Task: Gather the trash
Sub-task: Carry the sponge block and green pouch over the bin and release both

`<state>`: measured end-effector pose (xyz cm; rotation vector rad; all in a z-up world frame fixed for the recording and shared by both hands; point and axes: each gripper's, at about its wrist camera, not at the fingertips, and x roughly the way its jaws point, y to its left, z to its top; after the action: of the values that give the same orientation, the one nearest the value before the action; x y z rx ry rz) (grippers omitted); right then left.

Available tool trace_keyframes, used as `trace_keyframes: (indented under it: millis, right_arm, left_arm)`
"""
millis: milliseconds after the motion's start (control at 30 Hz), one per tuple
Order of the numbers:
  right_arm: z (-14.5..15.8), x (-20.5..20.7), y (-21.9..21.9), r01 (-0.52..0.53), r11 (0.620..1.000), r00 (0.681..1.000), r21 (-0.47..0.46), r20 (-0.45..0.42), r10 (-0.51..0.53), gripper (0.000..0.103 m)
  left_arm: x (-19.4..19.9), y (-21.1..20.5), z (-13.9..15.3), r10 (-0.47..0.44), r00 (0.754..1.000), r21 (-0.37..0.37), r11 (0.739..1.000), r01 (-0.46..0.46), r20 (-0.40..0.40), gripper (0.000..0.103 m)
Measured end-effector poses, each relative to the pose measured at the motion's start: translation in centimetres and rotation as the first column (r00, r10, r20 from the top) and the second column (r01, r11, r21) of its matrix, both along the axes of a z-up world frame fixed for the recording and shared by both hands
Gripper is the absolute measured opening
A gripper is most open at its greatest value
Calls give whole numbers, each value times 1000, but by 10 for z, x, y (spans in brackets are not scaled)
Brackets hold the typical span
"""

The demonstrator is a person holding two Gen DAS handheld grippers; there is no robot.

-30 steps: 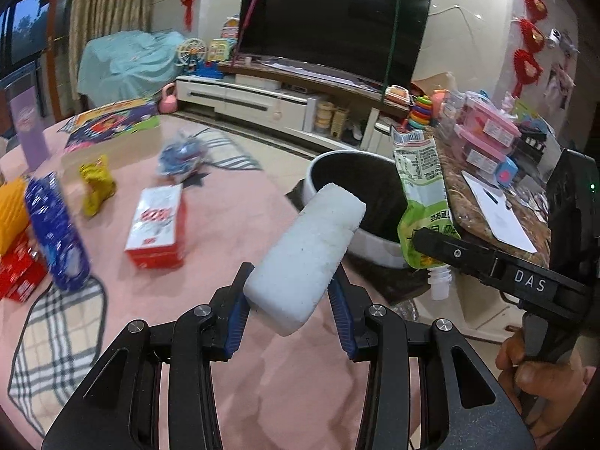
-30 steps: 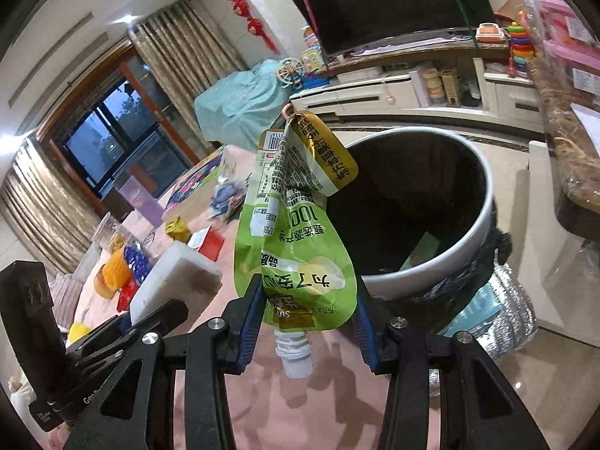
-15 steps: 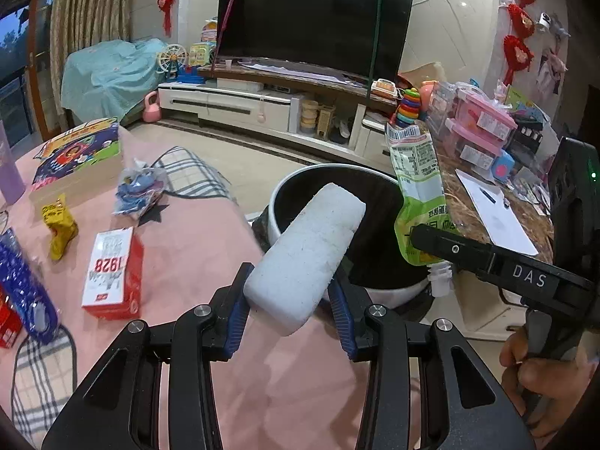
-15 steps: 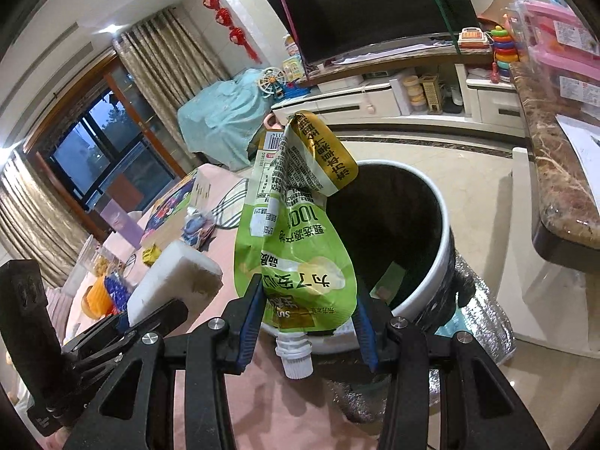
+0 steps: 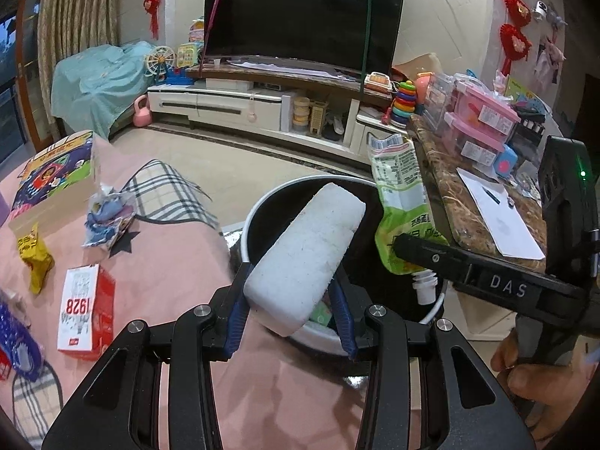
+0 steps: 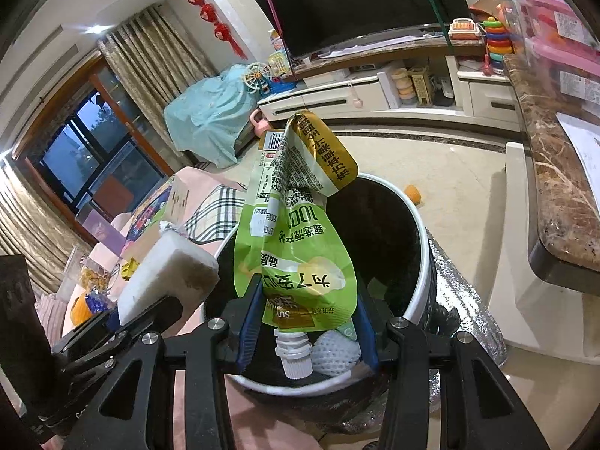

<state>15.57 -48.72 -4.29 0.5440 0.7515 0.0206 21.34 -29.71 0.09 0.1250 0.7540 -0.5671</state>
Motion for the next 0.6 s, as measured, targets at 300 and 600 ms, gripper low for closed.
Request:
trace_keyframes:
  millis: [300, 600]
  right_arm:
    - [-11, 6, -6, 3, 1000, 1000, 11, -27, -3, 46]
    - [-12, 11, -12, 6, 1000, 1000, 17, -29, -6, 48]
  left_arm:
    - [10, -12, -11, -4, 999, 19, 1000, 5, -32, 41]
    - [15, -15, -16, 3, 999, 29, 1000, -2, -54, 60]
